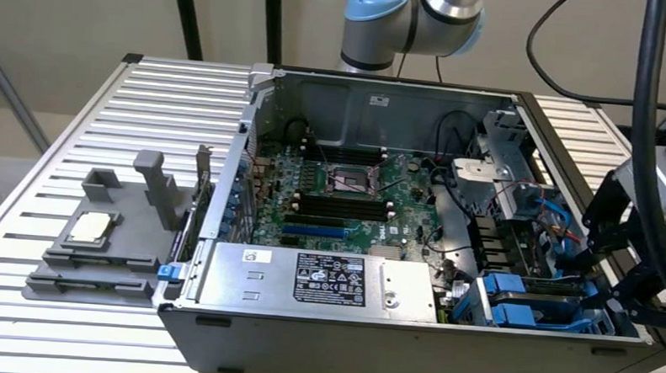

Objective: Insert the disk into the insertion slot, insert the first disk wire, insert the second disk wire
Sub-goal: 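Insert the second disk wire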

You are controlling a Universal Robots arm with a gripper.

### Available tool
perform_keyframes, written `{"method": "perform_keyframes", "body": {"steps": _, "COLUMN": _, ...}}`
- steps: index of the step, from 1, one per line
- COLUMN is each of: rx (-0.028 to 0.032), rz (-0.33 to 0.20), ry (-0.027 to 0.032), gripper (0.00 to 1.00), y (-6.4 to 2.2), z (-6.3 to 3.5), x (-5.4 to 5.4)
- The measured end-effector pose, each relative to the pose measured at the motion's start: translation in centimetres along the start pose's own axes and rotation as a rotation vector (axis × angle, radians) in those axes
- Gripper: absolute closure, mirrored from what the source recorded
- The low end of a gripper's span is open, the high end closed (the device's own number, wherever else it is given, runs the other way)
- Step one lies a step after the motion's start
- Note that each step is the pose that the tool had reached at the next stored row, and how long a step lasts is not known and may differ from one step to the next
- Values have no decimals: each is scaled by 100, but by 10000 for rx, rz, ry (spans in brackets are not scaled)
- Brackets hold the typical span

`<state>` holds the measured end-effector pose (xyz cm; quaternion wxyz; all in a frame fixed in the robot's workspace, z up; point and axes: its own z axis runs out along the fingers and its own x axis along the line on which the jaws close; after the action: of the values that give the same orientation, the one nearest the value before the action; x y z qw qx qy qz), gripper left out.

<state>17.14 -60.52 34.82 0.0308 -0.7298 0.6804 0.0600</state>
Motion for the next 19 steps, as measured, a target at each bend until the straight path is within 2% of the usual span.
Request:
{"method": "perform_keyframes", "body": {"steps": 3, "rx": -25, "rz": -245, "ry": -86, "gripper": 56, "y": -8, "z": 12, "x": 2}}
{"method": "perform_keyframes", "body": {"steps": 5, "rx": -43, "rz": -440, "ry": -176, "gripper": 56, "y": -11, "z": 20, "x": 4}}
{"method": "perform_keyframes", "body": {"steps": 7, "rx": -56, "rz": -618, "ry": -297, "gripper": 56, "y": -14, "z": 25, "x": 4}}
{"method": "perform_keyframes", "body": {"steps": 10, "rx": -69, "rz": -868, "ry": -510, "gripper": 56, "y": -17, "z": 31, "x": 5}}
{"method": "perform_keyframes", "body": {"steps": 11, "rx": -74, "rz": -947, "ry": -570, "gripper": 58, "y": -20, "z": 32, "x": 5}}
{"method": "perform_keyframes", "body": {"steps": 12, "rx": -81, "rz": -1018, "ry": -611, "gripper": 64, "y": -24, "z": 33, "x": 6}}
{"method": "perform_keyframes", "body": {"steps": 14, "rx": -94, "rz": -1153, "ry": -674, "gripper": 64, "y": -33, "z": 34, "x": 7}}
{"method": "perform_keyframes", "body": {"steps": 15, "rx": -102, "rz": -1217, "ry": -697, "gripper": 71, "y": -39, "z": 34, "x": 7}}
{"method": "perform_keyframes", "body": {"steps": 19, "rx": -135, "rz": -1464, "ry": -741, "gripper": 71, "y": -64, "z": 36, "x": 9}}
